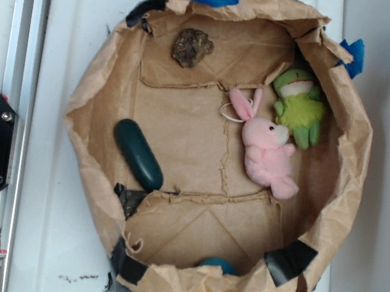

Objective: Grab the rock.

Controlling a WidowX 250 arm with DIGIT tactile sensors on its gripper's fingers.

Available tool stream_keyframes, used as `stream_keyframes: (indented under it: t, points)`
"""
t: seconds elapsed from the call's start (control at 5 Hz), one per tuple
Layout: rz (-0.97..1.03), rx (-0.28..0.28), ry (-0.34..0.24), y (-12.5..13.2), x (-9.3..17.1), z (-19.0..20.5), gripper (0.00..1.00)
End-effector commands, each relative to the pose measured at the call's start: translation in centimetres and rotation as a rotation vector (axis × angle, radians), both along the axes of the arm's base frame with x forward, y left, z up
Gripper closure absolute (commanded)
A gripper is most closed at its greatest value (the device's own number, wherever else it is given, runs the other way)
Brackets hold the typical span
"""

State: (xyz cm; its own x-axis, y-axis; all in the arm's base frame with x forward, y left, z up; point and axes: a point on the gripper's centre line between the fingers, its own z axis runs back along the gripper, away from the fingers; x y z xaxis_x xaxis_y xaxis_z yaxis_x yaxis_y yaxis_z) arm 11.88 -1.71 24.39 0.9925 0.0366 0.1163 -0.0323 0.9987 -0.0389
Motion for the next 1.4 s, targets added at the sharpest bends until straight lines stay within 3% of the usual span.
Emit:
stream_keyframes:
  t: [0.0, 0.2, 0.4, 0.6, 0.8, 1.2]
  points:
    - [0.0, 0.0, 0.0, 0.0, 0.0, 0.0, 0.0]
    - [0.049, -0.041, 0.006, 0.7, 5.0, -0.4, 0.0]
    - [0.085, -0.023, -0.004, 1.2, 8.9, -1.4, 0.0]
    - [0.194, -0.007, 0.002, 1.9, 11.2, -3.8, 0.0]
    - [0.413, -0.128, 0.055, 1.2, 11.8, -5.5, 0.0]
    - [0.413, -0.128, 0.055, 1.2, 11.8, -5.5, 0.0]
